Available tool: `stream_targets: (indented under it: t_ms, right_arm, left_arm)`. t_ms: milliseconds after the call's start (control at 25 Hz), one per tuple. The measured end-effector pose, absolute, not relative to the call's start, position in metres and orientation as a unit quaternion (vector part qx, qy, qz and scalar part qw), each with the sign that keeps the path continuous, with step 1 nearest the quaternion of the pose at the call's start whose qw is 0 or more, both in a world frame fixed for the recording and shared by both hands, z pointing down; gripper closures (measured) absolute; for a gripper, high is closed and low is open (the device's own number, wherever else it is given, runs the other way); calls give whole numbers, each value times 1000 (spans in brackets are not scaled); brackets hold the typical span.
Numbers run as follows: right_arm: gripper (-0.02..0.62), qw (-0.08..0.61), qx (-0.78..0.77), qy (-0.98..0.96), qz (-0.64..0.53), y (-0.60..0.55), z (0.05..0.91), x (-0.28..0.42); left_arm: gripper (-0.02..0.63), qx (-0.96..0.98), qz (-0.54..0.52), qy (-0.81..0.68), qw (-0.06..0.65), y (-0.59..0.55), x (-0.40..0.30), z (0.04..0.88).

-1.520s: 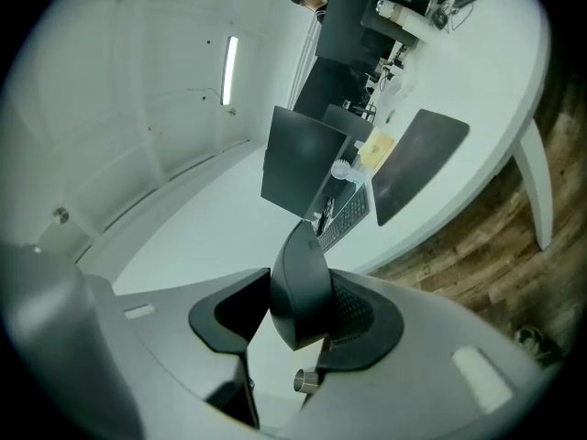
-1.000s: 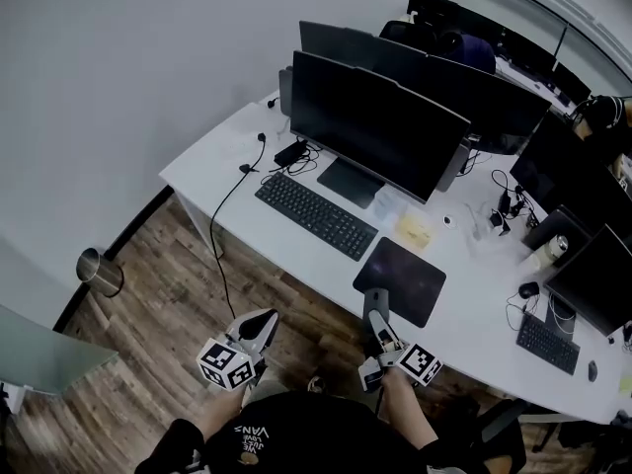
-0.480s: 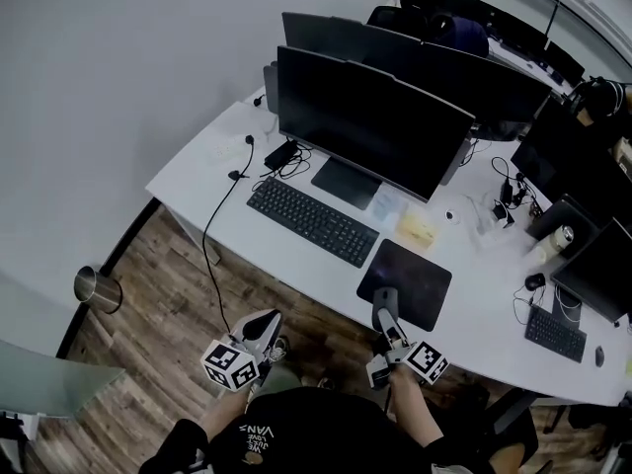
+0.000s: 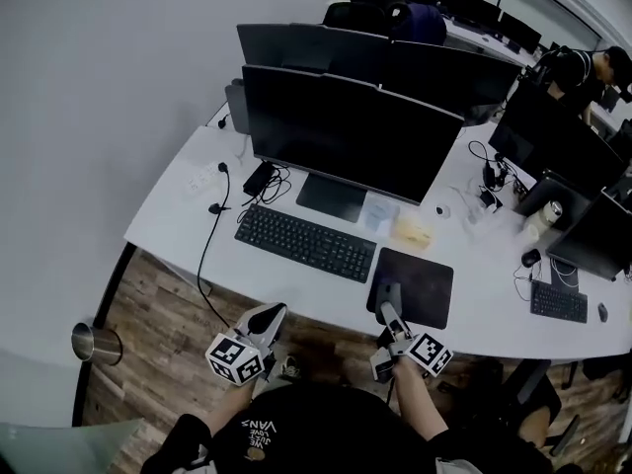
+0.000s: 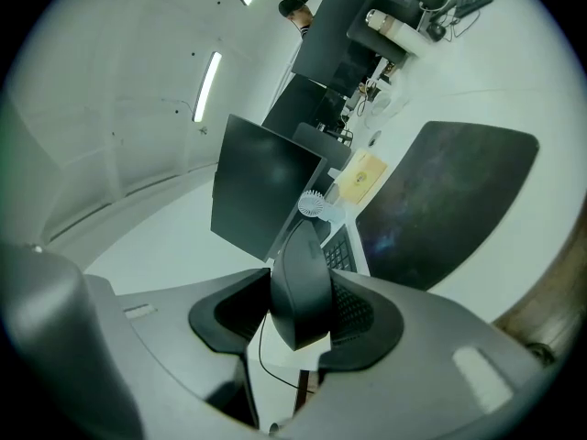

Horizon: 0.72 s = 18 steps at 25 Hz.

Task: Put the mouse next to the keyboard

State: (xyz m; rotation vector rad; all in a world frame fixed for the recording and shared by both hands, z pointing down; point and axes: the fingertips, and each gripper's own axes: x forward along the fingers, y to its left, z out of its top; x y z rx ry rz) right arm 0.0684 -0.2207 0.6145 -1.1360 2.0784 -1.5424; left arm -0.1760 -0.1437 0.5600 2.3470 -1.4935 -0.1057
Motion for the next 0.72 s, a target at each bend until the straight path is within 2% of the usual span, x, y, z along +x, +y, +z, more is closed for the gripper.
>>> stream_targets:
  t_ms: [360,720]
  right_arm:
    - [417,182,-466,696,-516,-216,621,49]
    - [417,149,-511,673,-514,-227,653,59]
  left_arm:
    - [604,876,-15,-448,177,-172,-205,560]
    - [604,895,5,-398,200,-200,-191,583]
